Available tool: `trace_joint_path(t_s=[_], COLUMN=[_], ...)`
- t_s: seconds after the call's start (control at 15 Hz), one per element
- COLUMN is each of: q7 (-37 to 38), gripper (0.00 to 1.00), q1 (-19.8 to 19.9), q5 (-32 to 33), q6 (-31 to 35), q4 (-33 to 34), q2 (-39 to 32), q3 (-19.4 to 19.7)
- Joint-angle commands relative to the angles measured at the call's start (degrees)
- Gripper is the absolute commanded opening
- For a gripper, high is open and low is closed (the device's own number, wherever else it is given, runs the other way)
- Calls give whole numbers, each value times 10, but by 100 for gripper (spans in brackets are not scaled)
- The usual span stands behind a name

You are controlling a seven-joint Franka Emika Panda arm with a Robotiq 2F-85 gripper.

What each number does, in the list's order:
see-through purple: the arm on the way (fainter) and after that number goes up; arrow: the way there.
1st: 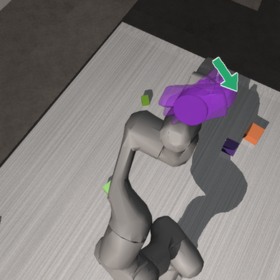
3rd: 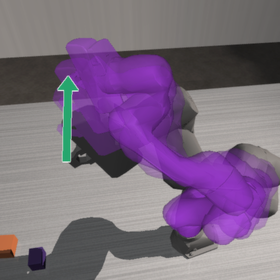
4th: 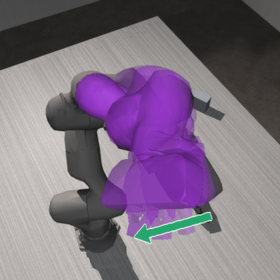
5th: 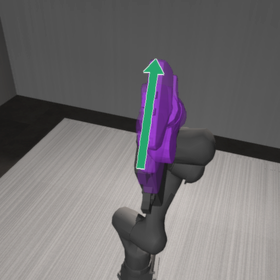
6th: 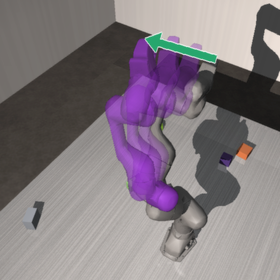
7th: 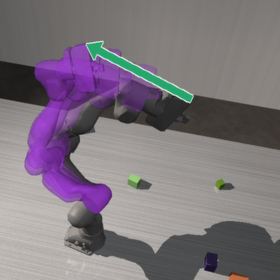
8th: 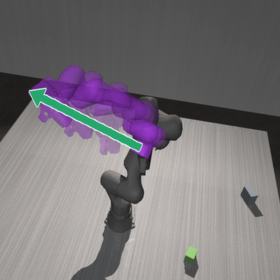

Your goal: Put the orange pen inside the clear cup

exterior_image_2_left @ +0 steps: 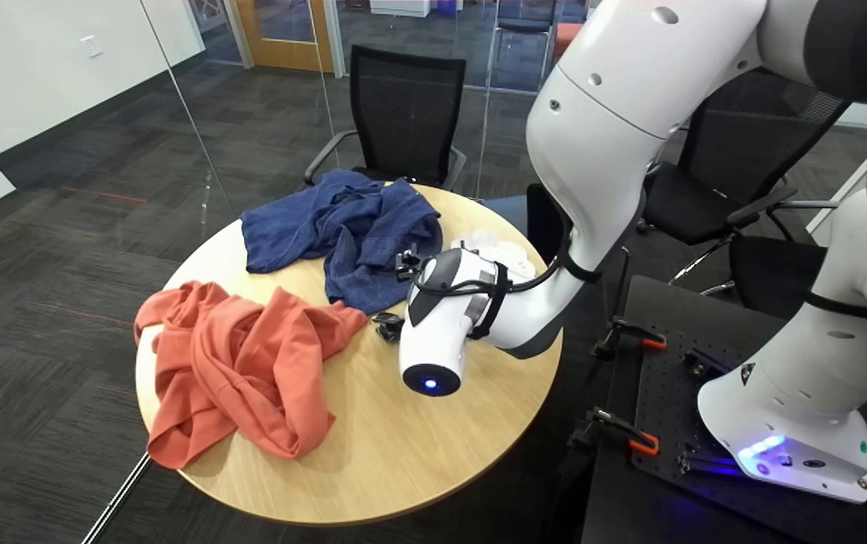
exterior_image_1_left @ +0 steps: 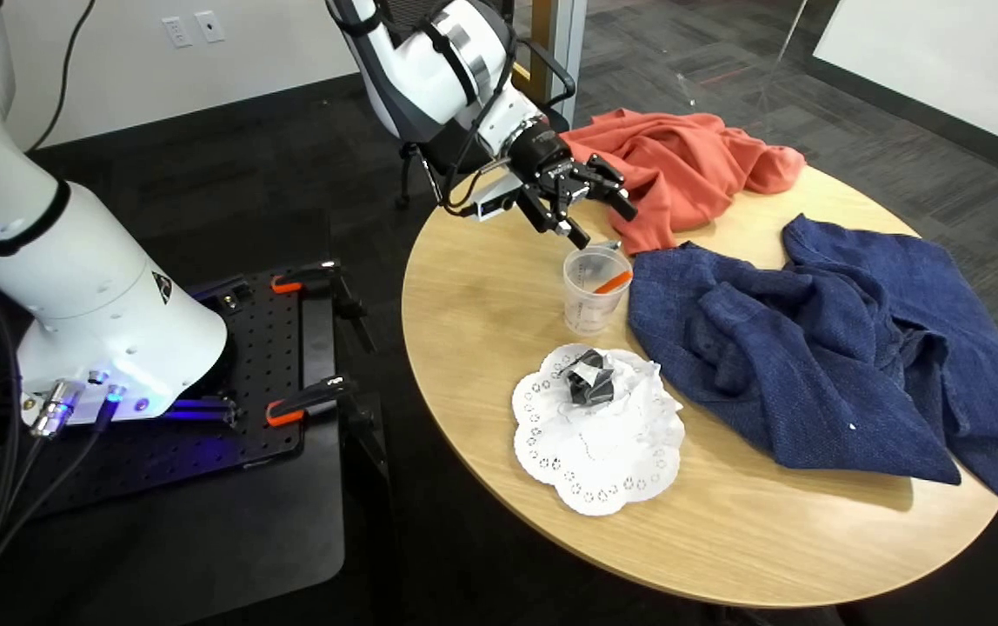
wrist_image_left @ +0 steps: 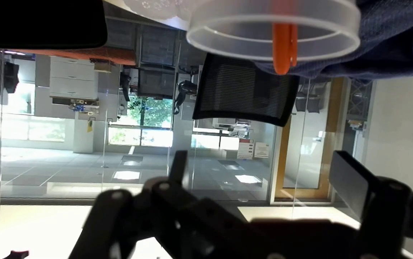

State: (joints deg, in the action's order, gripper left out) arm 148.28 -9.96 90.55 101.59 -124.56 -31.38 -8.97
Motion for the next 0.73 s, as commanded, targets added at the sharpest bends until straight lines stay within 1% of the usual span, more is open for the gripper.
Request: trace_joint_path(t_s=[0.0, 0.27, 0.47, 0.53, 0.67], q7=[6, 11, 11, 4, 4], gripper=[100, 100, 100, 100, 100], q1=[0, 2, 9, 3, 3], q5=[-14, -10, 1, -3, -3], q6=[-21, -16, 21, -1, 6], q4=[-40, -63, -86, -52, -65], q2=[75, 125, 158, 119, 133], q3=[-10, -11, -13, -9, -10])
